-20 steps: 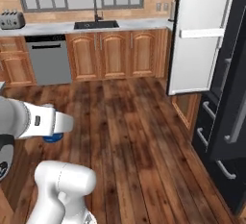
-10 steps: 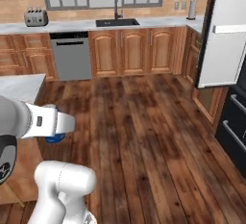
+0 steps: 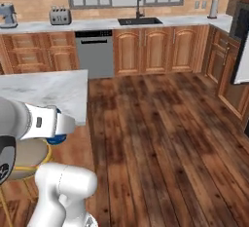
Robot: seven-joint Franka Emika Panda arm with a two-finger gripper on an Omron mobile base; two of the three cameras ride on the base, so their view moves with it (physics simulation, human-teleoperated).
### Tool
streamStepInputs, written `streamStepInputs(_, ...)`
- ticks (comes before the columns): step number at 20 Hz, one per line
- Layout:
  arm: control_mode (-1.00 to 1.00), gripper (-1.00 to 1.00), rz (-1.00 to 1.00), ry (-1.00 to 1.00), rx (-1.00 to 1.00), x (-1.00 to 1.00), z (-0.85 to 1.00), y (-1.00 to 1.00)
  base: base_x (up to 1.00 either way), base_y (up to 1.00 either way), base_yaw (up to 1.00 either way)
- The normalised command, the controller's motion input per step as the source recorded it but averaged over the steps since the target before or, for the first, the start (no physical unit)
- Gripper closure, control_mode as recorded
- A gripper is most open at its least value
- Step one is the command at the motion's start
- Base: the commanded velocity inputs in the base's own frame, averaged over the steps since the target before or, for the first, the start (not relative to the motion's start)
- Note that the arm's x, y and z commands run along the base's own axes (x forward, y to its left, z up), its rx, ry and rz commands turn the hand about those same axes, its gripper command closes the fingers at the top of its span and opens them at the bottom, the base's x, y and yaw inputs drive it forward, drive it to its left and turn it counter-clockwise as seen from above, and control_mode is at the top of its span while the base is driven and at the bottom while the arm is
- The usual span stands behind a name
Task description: Open the fridge, grab two sodas, and place both sodas inside the bowl with ice on the dining counter.
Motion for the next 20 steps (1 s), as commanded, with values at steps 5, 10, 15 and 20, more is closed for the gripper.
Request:
streamStepInputs(5,1.00,1.00,0.00,0.00,0.00,0.00,0.00,0.00,-0.60,1.00,0.03)
streamStepInputs(10,1.00,1.00,0.00,0.00,0.00,0.00,0.00,0.00,-0.43,1.00,0.05)
streamStepInputs(15,1.00,1.00,0.00,0.00,0.00,0.00,0.00,0.00,-0.10,1.00,0.01)
streamStepInputs(20,1.00,1.00,0.00,0.00,0.00,0.00,0.00,0.00,0.00,1.00,0.05)
